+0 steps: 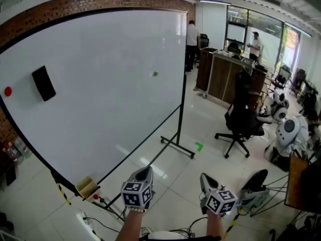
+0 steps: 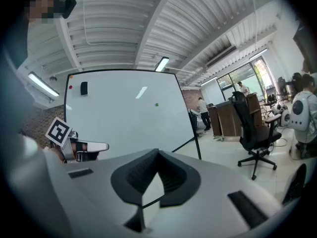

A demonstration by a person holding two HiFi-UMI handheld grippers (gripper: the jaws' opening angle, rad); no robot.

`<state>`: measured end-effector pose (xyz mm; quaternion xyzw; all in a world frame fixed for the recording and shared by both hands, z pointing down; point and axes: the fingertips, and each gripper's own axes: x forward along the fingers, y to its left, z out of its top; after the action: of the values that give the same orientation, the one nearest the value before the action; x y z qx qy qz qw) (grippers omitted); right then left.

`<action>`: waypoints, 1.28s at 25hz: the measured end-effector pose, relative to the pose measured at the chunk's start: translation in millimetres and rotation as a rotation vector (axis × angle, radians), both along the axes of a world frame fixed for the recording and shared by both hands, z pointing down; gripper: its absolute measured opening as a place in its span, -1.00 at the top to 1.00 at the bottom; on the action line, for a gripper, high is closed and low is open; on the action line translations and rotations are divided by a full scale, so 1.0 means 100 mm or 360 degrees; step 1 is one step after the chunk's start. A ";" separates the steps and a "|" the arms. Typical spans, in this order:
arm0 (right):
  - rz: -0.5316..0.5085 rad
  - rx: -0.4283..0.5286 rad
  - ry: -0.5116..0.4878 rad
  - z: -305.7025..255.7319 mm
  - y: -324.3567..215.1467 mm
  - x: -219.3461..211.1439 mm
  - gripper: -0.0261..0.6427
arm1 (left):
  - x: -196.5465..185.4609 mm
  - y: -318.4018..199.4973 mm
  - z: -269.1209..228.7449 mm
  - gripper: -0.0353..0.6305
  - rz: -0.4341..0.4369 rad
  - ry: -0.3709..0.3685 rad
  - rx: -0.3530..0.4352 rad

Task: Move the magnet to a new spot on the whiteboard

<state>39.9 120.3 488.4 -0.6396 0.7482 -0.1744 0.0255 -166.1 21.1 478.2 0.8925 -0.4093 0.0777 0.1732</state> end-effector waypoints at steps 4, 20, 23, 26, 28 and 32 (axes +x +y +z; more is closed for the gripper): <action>-0.0021 -0.0032 0.0001 0.05 0.15 0.17 0.90 | 0.18 0.14 0.04 0.92 -0.0016 -0.0009 -0.0007; -0.0066 -0.0105 -0.0103 0.62 -0.02 0.80 0.90 | 0.72 -0.01 0.45 0.92 -0.0079 -0.0120 -0.0056; -0.0086 -0.0108 -0.0082 0.63 -0.33 0.91 0.90 | 0.89 -0.32 0.43 0.92 -0.0077 -0.0111 -0.0040; -0.0099 -0.0133 -0.0074 0.62 -0.64 0.98 0.90 | 1.00 -0.64 0.35 0.92 -0.0072 -0.0096 -0.0040; -0.0107 -0.0135 -0.0064 0.57 -0.88 1.01 0.90 | 1.06 -0.87 0.25 0.92 -0.0064 -0.0075 -0.0020; -0.0121 -0.0096 -0.0017 0.39 -1.45 1.05 0.90 | 1.14 -1.43 0.02 0.92 -0.0054 -0.0022 0.0047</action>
<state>145.0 -24.7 527.3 -0.6103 0.7661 -0.2012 0.0037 -52.2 -121.5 479.7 0.8873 -0.4266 0.0748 0.1586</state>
